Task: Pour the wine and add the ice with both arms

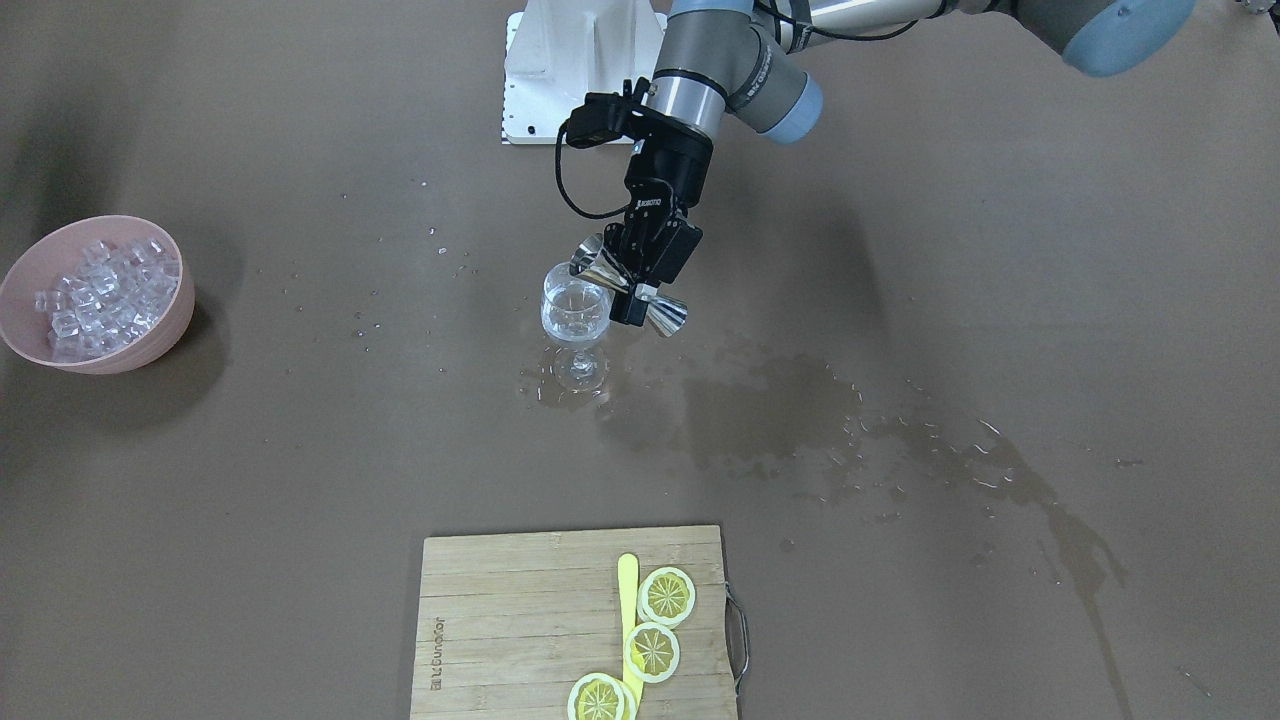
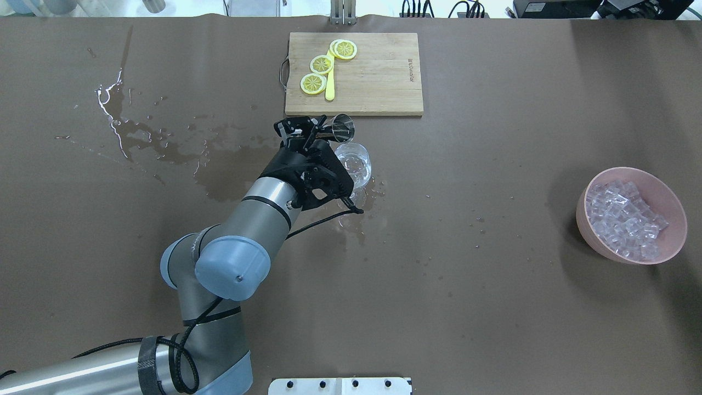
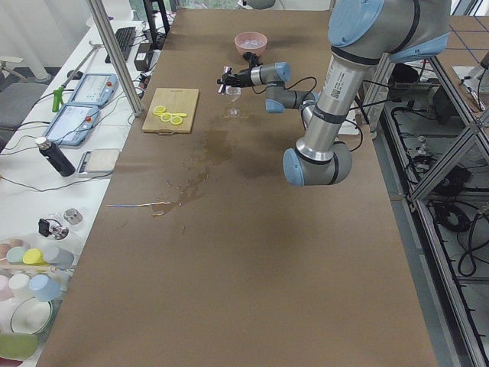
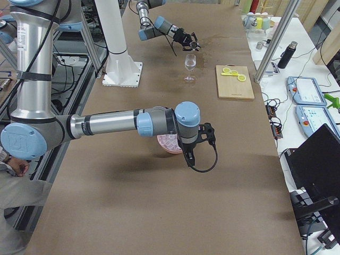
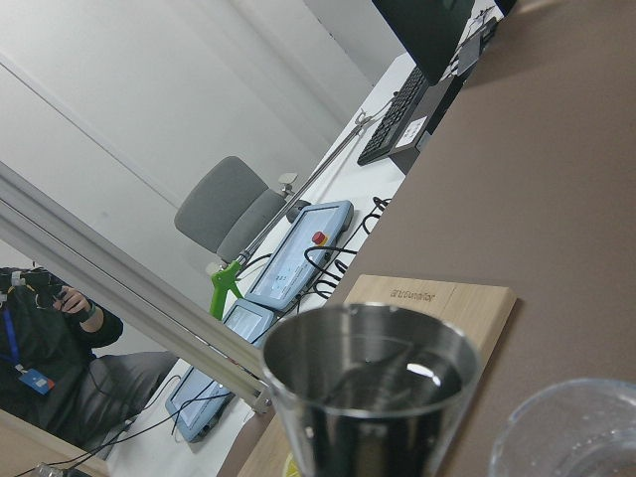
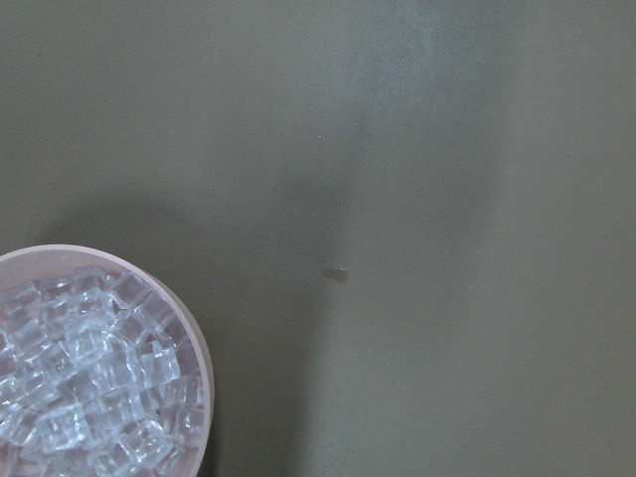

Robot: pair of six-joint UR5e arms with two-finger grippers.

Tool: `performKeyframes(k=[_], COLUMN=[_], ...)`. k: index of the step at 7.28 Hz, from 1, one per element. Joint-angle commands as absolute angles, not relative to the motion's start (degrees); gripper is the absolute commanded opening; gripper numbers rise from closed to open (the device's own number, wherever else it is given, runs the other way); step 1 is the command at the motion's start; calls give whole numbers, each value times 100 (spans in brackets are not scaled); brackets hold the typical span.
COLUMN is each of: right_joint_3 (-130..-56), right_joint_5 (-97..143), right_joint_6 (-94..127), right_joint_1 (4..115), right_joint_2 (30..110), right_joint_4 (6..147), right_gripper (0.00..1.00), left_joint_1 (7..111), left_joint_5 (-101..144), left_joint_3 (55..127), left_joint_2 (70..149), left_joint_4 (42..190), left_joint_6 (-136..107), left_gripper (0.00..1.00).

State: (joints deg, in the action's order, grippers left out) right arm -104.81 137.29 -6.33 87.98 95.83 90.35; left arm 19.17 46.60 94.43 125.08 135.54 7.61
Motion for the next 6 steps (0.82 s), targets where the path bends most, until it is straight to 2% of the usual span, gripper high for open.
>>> performKeyframes(k=[1, 6], right_joint_3=[-10477, -10450], right_joint_5=[13737, 13755], right_joint_6=[-633, -642], right_joint_1=[8798, 8798], right_joint_2=[9580, 9580], right_joint_4=[9035, 9035], right_gripper=[100, 100], left_joint_1=[1907, 1898], left_joint_5=[4510, 4289], left_joint_3=[9439, 9466], left_joint_2=[12516, 12727], left_joint_4=[13334, 12569], left_joint_6=[922, 1282], left_gripper=[0, 0])
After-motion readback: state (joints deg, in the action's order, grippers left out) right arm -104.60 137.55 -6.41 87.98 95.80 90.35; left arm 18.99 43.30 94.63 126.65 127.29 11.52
